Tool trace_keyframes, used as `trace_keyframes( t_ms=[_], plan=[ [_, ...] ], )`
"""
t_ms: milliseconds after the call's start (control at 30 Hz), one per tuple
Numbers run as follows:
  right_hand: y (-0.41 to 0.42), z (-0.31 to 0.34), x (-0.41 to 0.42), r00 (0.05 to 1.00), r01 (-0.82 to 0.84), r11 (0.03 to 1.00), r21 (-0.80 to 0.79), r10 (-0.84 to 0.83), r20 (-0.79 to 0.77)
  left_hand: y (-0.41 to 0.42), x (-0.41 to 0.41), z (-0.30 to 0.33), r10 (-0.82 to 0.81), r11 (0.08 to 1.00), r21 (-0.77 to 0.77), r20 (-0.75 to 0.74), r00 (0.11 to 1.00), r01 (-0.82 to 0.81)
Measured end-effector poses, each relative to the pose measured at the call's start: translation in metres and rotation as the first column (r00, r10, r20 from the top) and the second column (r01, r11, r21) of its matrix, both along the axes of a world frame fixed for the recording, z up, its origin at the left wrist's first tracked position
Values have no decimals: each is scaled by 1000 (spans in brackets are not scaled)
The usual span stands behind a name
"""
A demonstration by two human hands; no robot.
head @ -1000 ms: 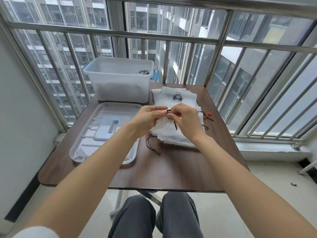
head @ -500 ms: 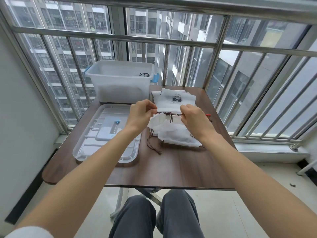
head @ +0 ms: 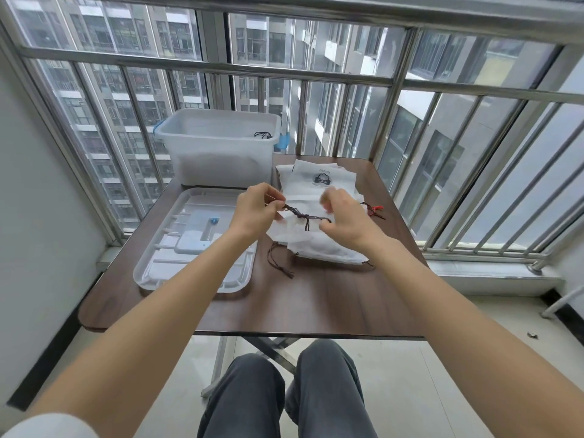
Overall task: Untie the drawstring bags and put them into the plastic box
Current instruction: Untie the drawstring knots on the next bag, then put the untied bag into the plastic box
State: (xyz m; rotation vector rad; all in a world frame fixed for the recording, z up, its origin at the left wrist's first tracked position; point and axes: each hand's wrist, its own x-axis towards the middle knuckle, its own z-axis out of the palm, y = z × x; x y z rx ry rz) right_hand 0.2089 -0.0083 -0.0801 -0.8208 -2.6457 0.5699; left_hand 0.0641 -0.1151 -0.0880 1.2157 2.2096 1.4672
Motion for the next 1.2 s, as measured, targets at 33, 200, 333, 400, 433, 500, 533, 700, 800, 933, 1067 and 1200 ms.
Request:
trace_keyframes(
  t_ms=[33, 200, 333, 400, 433, 500, 533, 700, 800, 933, 1067, 1200],
  plan=[
    [-2, 0, -1, 998, -56, 993, -100, 54, -23, 0, 0, 1, -14, 1000, 7, 25, 1000, 14],
    [-5, -8, -19, 977, -119, 991, -66, 129, 172, 0, 3, 9, -127, 991, 47, 148, 981, 121],
    [-3, -4, -28, 1000, -6, 1000, 8, 7, -17, 0, 2, 17, -93, 994, 73, 112, 989, 86],
    [-2, 8, -29, 993, 31, 999, -45, -36, -113, -1, -5, 19, 30, 993, 107, 107, 994, -42],
    [-1, 15, -29, 983, 47, 995, -89, -62, -170, -1, -10, 18, 92, 987, 119, 137, 986, -109],
    [1, 30, -29, 948, 62, 975, -212, -123, -292, 0, -20, 13, 172, 974, 99, 260, 950, -203],
    [2, 35, -29, 920, 64, 951, -304, -174, -352, 2, -23, 10, 187, 974, 56, 356, 916, -220],
    [6, 64, -34, 731, -137, 627, -767, -459, -505, 2, -20, 15, 23, 998, -60, 770, 637, 36],
    [3, 75, -35, 658, -358, 409, -839, -527, -538, 1, -20, 13, -99, 975, -30, 831, 548, 221],
    [1, 83, -39, 616, -474, 270, -838, -579, -535, 3, -34, 19, -235, 921, 43, 854, 464, 387],
    [1, 90, -56, 600, -547, 212, -809, -574, -557, -9, -42, 46, -390, 874, 277, 891, 234, 400],
    [7, 93, -78, 589, -574, 201, -794, -572, -571, -14, -69, 69, -410, 911, 349, 831, 377, 221]
  ],
)
